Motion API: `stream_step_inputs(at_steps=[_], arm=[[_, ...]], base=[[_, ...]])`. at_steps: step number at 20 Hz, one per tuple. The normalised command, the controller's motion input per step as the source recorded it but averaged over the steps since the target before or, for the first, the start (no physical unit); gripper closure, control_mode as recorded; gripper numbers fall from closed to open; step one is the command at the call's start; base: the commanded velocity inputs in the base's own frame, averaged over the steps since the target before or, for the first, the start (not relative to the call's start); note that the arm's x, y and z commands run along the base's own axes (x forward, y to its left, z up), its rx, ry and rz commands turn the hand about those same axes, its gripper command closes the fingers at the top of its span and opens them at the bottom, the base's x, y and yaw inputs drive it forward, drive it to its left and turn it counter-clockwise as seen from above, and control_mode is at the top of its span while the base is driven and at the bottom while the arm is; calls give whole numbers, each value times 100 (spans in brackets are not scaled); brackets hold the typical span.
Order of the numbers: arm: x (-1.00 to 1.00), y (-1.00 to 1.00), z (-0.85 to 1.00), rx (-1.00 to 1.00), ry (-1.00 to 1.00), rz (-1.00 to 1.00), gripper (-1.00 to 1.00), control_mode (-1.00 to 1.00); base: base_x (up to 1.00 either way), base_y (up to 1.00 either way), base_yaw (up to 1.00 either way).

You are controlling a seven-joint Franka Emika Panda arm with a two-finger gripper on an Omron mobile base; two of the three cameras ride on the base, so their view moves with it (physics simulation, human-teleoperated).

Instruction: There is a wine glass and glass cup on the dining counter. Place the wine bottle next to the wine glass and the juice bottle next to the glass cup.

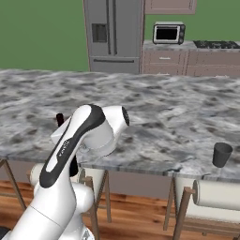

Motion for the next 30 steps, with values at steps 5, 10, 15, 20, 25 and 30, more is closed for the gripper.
stream_step_inputs(at_steps=[5,10,15,20,25,30], arm=[[0,0,0,0,0,0,100,100],[6,-2,0,0,0,0,100,-100],[26,-4,6,12,0,0,100,-100],[35,-7,5,10,-1,0,100,-100],[39,-17,-4,0,-1,0,100,-100],[38,-21,-11,-3,0,0,100,-100]], base=[[0,0,0],[0,0,0],[0,0,0],[0,0,0],[0,0,0],[0,0,0]])
